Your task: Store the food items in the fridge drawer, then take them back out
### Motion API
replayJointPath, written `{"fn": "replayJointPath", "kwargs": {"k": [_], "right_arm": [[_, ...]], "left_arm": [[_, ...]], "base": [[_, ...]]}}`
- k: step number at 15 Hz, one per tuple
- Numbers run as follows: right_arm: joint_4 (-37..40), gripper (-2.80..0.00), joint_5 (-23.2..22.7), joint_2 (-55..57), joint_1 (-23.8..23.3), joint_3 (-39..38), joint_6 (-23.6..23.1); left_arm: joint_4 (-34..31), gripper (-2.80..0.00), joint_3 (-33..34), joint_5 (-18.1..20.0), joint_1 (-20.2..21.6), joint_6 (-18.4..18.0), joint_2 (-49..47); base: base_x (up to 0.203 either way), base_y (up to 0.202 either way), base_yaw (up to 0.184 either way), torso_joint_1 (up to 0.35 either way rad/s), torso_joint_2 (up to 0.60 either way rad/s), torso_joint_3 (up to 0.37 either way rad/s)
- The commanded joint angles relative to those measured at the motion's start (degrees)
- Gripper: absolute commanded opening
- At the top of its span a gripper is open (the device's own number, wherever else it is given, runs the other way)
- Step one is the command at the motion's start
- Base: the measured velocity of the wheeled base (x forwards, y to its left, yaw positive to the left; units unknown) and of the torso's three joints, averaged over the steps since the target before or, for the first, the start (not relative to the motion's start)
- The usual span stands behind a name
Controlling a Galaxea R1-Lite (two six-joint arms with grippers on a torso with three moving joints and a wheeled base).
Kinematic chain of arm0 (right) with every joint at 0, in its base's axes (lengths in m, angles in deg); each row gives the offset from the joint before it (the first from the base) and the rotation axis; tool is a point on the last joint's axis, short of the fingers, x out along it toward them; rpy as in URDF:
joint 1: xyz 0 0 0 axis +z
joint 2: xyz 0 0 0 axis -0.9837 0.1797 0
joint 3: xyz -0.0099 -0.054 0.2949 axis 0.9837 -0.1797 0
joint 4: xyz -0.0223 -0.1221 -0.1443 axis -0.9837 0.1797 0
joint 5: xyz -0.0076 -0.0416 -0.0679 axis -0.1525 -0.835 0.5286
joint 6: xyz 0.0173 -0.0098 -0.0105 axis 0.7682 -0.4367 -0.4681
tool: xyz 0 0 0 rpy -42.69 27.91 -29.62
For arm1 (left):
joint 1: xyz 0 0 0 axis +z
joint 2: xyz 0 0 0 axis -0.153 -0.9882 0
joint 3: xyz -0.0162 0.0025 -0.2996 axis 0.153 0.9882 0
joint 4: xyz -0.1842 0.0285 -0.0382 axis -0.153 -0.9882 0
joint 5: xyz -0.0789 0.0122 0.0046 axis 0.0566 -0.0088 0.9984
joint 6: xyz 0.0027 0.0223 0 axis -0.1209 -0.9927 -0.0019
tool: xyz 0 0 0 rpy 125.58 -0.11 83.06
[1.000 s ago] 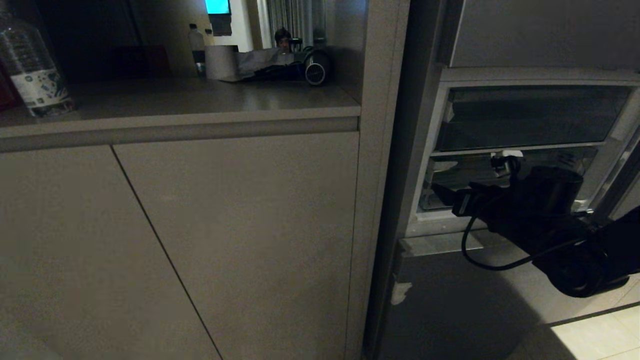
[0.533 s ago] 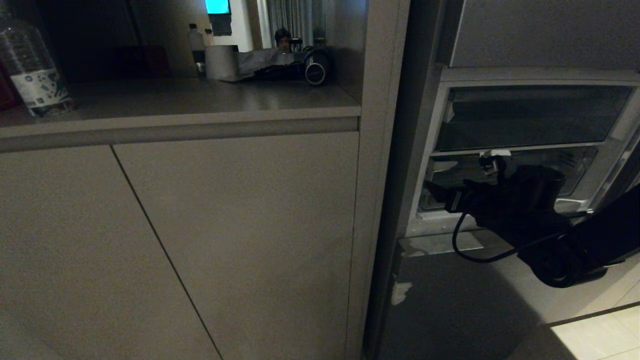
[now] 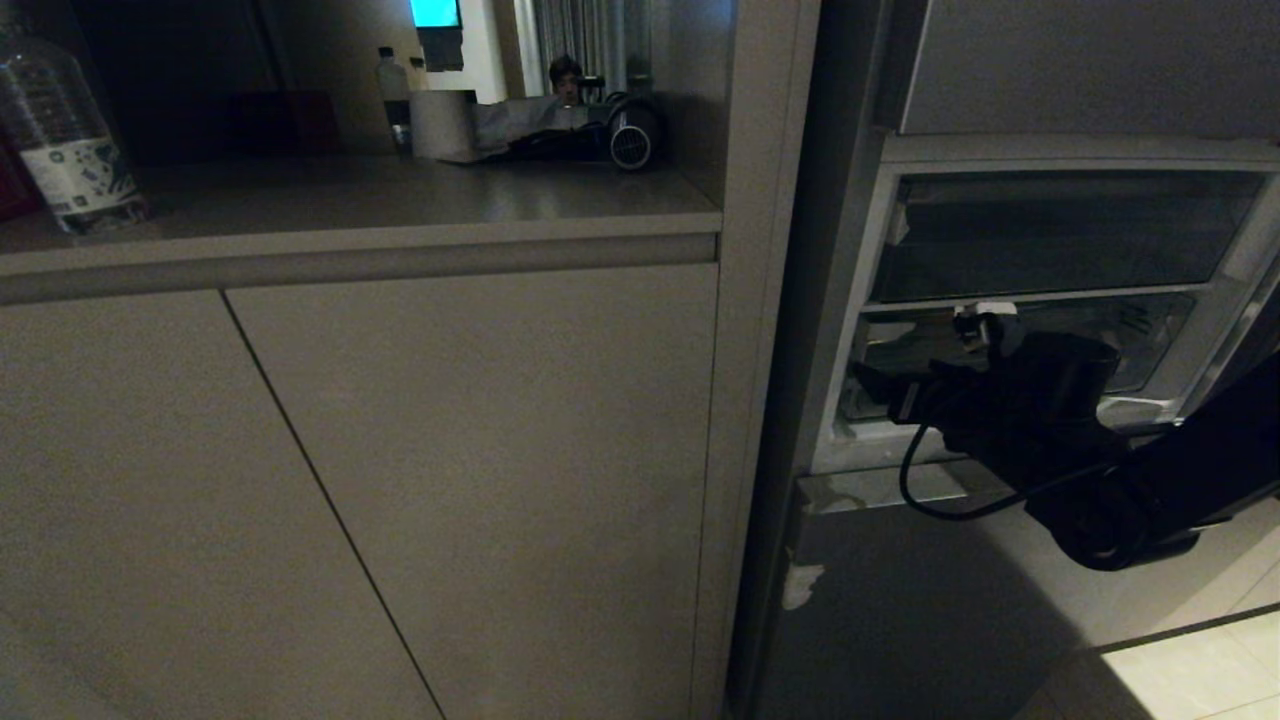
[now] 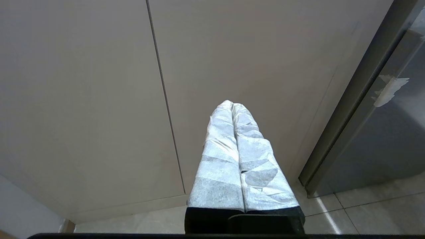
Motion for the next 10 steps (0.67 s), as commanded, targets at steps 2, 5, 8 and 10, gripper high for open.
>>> {"fn": "replayJointPath", "kwargs": {"k": [2, 5, 8, 10], "right_arm": [[-0.43, 0.0, 1.0, -0.32, -0.19, 0.38, -0.01], [-0.37, 0.0, 1.38, -0.53, -0.19, 0.43, -0.01], [-0.37, 0.0, 1.38, -1.41, -0.1, -0.02, -0.15], [-0.29, 0.0, 3.05, -1.41, -0.09, 0.37, -1.06]], "left_arm": [[-0.04, -2.8, 0.0, -0.02, 0.0, 0.03, 0.0], [-0.04, -2.8, 0.0, -0.02, 0.0, 0.03, 0.0], [-0.04, -2.8, 0.0, -0.02, -0.09, 0.03, 0.0], [-0.04, -2.8, 0.0, -0.02, -0.09, 0.03, 0.0]], "base": [[0.0, 0.0, 0.0, 0.0, 0.0, 0.0], [0.0, 0.0, 0.0, 0.0, 0.0, 0.0], [0.0, 0.0, 0.0, 0.0, 0.0, 0.0], [0.0, 0.0, 0.0, 0.0, 0.0, 0.0]]}}
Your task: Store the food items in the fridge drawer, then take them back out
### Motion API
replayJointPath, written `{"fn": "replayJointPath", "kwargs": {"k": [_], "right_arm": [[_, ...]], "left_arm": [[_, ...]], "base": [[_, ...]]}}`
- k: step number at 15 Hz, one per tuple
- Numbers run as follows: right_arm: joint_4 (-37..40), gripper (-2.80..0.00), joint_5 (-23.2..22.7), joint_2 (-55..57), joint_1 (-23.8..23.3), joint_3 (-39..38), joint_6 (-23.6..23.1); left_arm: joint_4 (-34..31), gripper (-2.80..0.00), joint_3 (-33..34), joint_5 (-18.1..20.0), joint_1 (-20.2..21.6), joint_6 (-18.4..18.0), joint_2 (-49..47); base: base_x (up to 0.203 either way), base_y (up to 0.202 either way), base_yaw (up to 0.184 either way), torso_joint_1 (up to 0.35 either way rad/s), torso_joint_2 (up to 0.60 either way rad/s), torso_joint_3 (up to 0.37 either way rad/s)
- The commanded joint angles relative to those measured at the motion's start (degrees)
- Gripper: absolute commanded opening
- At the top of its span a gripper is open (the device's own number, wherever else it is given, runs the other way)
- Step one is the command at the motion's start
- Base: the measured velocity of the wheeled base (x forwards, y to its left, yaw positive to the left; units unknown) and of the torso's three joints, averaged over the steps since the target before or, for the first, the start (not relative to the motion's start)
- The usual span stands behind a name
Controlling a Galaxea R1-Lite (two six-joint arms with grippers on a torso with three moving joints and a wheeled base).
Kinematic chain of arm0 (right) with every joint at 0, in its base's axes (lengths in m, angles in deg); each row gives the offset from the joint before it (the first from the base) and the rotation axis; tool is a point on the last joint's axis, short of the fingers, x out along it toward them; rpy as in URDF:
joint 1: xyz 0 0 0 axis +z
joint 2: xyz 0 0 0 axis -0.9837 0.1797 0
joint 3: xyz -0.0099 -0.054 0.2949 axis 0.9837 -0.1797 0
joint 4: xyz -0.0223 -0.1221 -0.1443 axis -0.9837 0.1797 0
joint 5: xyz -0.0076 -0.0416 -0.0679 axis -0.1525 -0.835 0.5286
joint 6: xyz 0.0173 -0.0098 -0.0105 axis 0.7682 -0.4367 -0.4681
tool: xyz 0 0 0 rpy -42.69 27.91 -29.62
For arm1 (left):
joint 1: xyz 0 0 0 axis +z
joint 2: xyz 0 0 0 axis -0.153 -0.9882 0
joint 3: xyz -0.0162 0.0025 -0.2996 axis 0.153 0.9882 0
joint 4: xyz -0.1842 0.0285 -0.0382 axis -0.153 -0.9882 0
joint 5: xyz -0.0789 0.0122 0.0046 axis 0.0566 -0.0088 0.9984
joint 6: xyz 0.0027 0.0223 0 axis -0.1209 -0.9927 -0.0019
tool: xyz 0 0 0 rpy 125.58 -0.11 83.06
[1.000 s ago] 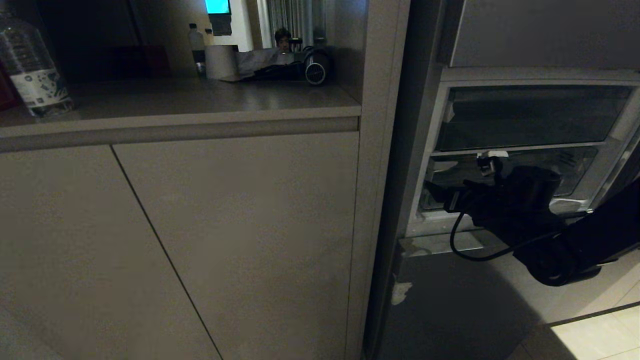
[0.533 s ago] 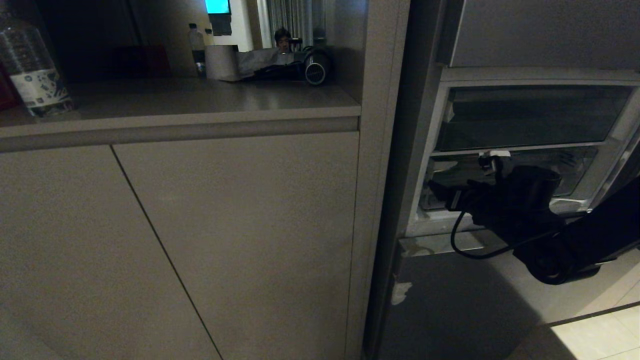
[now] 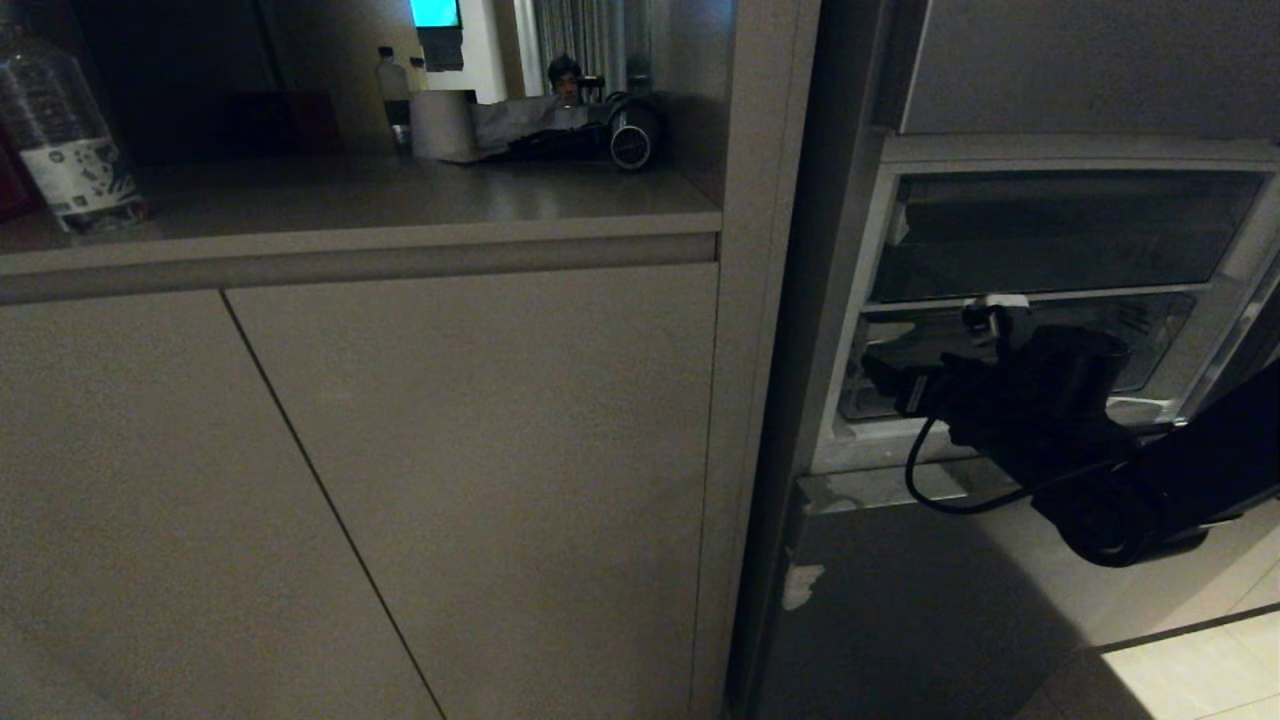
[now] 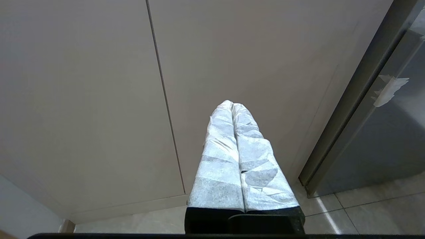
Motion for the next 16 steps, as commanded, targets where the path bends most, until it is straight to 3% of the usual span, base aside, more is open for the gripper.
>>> {"fn": "replayJointPath", "kwargs": {"k": [1, 16], "right_arm": [[-0.4, 0.0, 1.88, -0.33, -0.04, 0.25, -0.64], [-0.42, 0.0, 1.59, 0.39, 2.21, 1.53, -0.61]], "left_arm": [[-0.03, -2.8, 0.0, -0.02, 0.02, 0.04, 0.0], [-0.03, -2.8, 0.0, -0.02, 0.02, 0.04, 0.0]], "base": [[0.0, 0.0, 0.0, 0.0, 0.0, 0.0], [0.0, 0.0, 0.0, 0.0, 0.0, 0.0]]}}
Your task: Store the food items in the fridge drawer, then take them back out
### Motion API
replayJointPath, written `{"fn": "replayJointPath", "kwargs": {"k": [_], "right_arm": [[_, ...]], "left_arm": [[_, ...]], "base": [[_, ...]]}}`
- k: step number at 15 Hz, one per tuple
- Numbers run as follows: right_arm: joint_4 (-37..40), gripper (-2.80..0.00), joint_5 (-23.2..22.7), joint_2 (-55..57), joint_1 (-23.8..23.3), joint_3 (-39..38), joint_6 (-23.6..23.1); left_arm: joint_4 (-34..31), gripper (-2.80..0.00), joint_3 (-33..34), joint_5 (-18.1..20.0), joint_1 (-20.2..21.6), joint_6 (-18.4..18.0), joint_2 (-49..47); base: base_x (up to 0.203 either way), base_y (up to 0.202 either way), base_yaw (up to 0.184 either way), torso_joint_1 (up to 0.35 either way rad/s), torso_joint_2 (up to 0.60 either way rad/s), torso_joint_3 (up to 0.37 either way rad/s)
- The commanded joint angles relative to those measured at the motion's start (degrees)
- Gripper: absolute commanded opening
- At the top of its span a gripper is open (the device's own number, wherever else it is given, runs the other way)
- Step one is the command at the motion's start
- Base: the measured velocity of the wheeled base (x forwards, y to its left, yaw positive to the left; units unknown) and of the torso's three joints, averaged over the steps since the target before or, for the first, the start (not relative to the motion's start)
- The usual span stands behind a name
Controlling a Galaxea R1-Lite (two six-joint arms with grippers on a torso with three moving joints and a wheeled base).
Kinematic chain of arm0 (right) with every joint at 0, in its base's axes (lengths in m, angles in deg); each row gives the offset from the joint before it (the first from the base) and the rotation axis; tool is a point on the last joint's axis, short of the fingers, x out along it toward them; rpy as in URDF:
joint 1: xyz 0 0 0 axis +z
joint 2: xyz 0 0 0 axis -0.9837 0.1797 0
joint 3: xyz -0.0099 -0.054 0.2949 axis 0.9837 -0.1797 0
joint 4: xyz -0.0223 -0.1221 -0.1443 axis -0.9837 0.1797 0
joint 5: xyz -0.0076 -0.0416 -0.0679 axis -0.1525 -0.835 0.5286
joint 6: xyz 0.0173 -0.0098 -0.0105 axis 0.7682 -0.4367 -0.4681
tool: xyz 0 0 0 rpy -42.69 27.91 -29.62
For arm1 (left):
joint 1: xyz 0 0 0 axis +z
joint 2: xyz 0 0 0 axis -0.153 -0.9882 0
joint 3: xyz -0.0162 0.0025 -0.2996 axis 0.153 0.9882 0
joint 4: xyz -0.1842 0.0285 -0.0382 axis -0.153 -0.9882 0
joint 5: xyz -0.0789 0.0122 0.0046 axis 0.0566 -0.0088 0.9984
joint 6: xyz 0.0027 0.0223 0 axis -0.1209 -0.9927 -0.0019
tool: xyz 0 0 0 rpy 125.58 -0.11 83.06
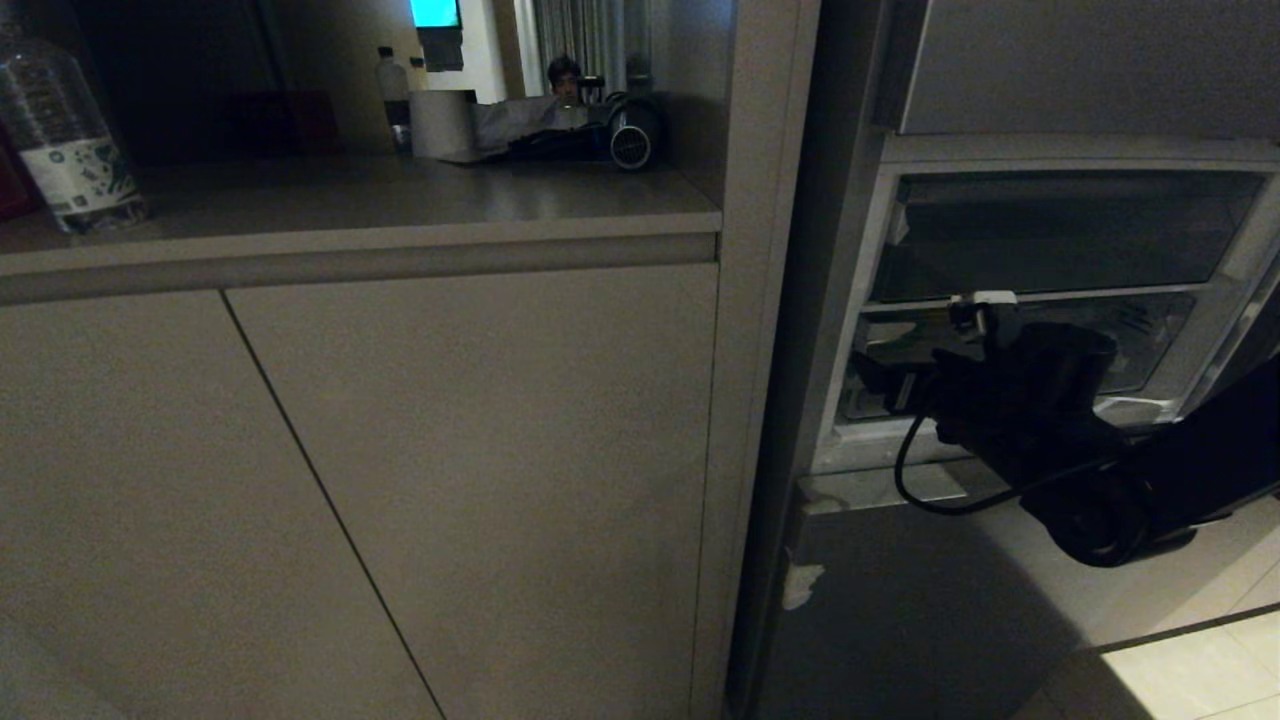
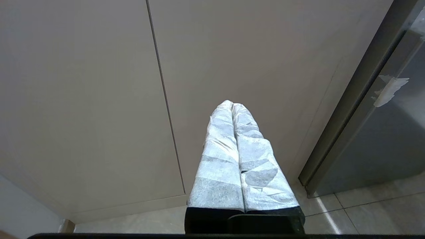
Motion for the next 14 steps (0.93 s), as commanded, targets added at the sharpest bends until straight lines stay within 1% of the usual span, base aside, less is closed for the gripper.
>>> {"fn": "replayJointPath", "kwargs": {"k": [1, 5, 14], "right_arm": [[-0.4, 0.0, 0.03, 1.18, 0.14, 1.74, -0.08], [-0.31, 0.0, 0.03, 3.32, 0.18, 3.77, -0.04], [-0.38, 0.0, 0.12, 3.94, 0.18, 4.3, -0.02]], "left_arm": [[-0.02, -2.8, 0.0, -0.02, 0.0, 0.04, -0.02], [-0.02, -2.8, 0.0, -0.02, 0.0, 0.04, -0.02], [-0.02, -2.8, 0.0, -0.02, 0.0, 0.04, -0.02]], "base": [[0.0, 0.0, 0.0, 0.0, 0.0, 0.0], [0.0, 0.0, 0.0, 0.0, 0.0, 0.0], [0.0, 0.0, 0.0, 0.0, 0.0, 0.0]]}}
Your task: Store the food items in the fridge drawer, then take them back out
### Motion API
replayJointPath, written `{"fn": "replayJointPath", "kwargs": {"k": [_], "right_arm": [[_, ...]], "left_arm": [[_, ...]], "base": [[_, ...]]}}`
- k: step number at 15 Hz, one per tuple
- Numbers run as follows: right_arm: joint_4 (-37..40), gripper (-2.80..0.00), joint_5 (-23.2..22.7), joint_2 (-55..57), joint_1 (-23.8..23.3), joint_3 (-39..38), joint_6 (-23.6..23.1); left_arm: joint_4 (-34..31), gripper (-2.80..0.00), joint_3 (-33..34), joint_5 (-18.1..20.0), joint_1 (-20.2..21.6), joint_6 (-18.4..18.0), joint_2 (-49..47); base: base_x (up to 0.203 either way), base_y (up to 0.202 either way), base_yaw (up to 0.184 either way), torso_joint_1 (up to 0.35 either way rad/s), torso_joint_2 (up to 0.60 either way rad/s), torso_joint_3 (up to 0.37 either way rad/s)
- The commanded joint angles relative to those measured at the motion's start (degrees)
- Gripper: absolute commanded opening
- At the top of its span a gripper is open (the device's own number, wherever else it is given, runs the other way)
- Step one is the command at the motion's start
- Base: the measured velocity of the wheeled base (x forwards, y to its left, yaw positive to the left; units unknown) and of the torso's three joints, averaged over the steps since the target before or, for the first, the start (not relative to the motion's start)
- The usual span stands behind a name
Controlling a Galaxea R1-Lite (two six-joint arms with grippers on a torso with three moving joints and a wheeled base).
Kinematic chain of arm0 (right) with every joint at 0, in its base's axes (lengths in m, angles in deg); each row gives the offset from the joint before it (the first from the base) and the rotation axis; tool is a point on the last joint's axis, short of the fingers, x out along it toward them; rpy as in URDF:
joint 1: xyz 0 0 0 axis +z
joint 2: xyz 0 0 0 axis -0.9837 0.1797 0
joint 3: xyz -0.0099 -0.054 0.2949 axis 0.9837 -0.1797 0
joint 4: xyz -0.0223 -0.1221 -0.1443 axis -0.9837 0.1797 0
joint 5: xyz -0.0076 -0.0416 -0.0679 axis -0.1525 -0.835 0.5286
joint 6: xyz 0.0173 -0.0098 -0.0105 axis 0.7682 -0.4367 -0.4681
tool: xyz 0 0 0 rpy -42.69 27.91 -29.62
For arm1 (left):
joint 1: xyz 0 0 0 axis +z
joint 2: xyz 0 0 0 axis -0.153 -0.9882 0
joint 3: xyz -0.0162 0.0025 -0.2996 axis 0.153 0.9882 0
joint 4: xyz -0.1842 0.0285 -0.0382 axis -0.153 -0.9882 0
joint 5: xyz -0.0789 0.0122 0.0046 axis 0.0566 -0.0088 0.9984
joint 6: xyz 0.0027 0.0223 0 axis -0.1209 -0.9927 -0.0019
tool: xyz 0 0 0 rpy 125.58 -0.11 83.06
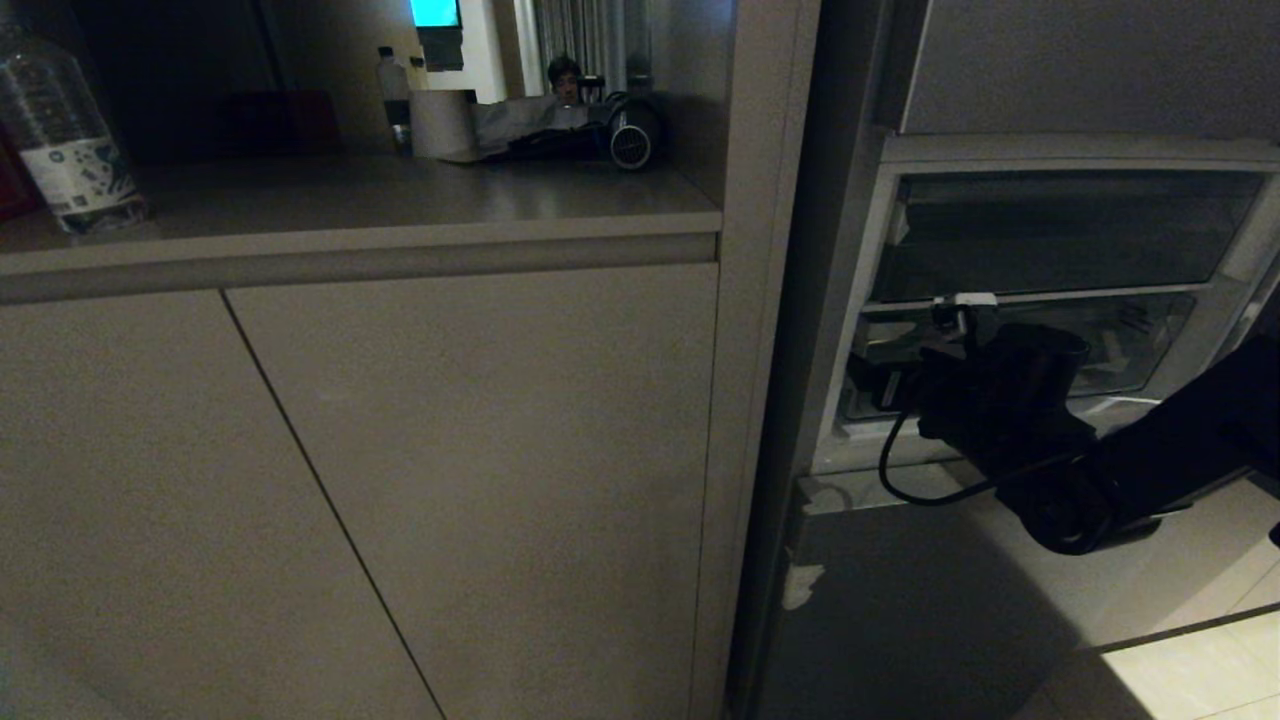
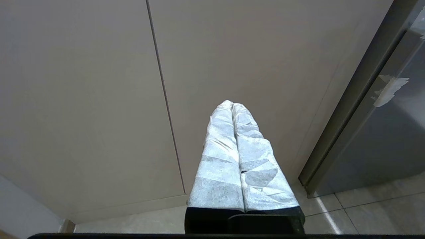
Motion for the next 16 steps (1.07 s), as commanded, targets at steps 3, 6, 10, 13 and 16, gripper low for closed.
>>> {"fn": "replayJointPath", "kwargs": {"k": [3, 6, 10, 13, 16], "right_arm": [[-0.4, 0.0, 0.02, 0.88, 0.03, 0.94, -0.04], [-0.4, -2.8, 0.11, 0.88, 0.03, 1.2, 0.03], [-0.33, -2.8, 0.27, 0.88, 2.01, 0.82, 0.07], [-0.31, -2.8, 1.34, 0.97, 4.6, 1.02, 0.03], [-0.22, -2.8, 1.6, 0.97, 4.95, 0.9, 0.03]], "left_arm": [[-0.02, -2.8, 0.0, -0.02, 0.0, 0.03, -0.01], [-0.02, -2.8, 0.0, -0.02, 0.0, 0.03, -0.01], [-0.02, -2.8, 0.0, -0.02, 0.0, 0.03, -0.01], [-0.02, -2.8, 0.0, -0.02, -0.08, 0.03, -0.01], [-0.02, -2.8, 0.0, -0.02, 0.0, 0.03, -0.01]], "base": [[0.0, 0.0, 0.0, 0.0, 0.0, 0.0], [0.0, 0.0, 0.0, 0.0, 0.0, 0.0], [0.0, 0.0, 0.0, 0.0, 0.0, 0.0], [0.0, 0.0, 0.0, 0.0, 0.0, 0.0], [0.0, 0.0, 0.0, 0.0, 0.0, 0.0]]}}
